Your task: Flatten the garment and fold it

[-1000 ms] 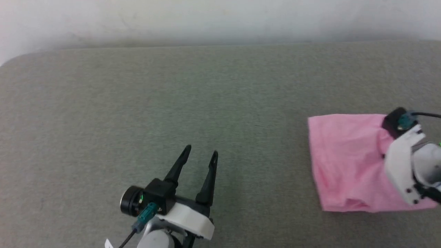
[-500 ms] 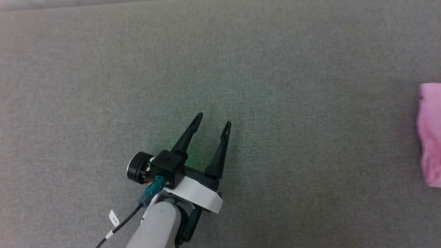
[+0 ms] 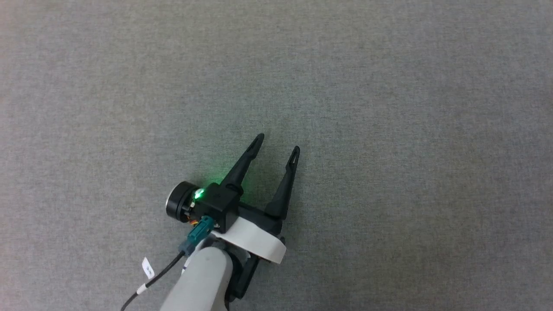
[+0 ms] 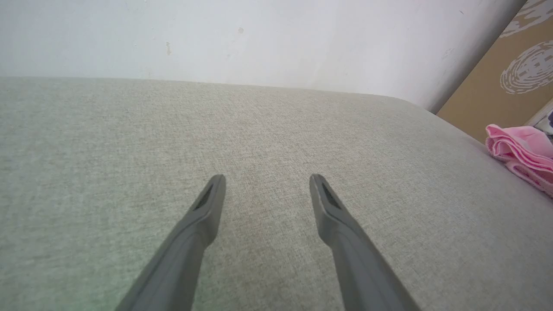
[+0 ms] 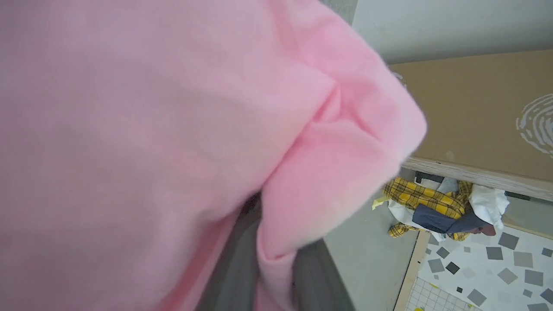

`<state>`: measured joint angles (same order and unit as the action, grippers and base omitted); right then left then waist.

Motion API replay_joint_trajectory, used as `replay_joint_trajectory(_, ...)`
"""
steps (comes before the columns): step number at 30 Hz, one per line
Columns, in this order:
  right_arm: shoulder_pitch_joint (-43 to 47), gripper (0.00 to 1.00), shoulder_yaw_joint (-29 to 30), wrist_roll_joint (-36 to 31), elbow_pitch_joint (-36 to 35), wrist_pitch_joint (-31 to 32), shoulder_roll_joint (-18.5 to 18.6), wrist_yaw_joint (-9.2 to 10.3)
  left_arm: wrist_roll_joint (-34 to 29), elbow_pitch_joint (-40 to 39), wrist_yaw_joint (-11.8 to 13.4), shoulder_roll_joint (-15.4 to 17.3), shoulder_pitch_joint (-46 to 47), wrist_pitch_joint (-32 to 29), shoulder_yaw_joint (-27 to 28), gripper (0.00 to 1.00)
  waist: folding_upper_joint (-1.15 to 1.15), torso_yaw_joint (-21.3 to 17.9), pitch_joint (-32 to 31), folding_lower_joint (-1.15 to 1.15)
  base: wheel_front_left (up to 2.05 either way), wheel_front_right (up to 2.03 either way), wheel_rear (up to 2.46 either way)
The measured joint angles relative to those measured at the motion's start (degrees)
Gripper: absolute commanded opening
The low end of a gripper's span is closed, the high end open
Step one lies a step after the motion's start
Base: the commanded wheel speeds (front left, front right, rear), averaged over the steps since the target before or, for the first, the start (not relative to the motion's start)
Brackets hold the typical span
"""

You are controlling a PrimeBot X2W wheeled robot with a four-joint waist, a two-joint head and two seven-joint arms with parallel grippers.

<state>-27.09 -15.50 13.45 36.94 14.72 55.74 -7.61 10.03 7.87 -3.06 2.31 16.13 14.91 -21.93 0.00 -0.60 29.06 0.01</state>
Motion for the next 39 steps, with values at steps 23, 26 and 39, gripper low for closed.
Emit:
replay_joint_trajectory(23, -3.74, 1.0, 10.32, -3.1, -7.55, -6.34, -14.68, 0.0, 0.58, -0.04, 1.26, 0.2, -9.93, -0.01, 6.83, 1.0, 0.0, -0.97, -17.96, -0.03, 0.0, 0.0, 0.0)
replay_joint_trajectory(26, -3.38, 1.0, 12.58, -1.34, -12.48, -9.15, -19.01, 0.0, 0.43, -0.99, 1.25, 0.19, -11.31, -0.02, 8.83, 1.0, 0.0, -0.9, -20.82, -0.02, 0.0, 0.0, 0.0)
replay_joint_trajectory(39, 13.6, 1.0, 21.8, -3.2, -35.68, -21.06, -41.09, 0.01, -0.03, -5.17, 1.25, 0.23, -17.22, -0.02, 14.99, 1.0, 0.0, 1.22, -29.43, -0.02, 0.0, 0.0, 0.0)
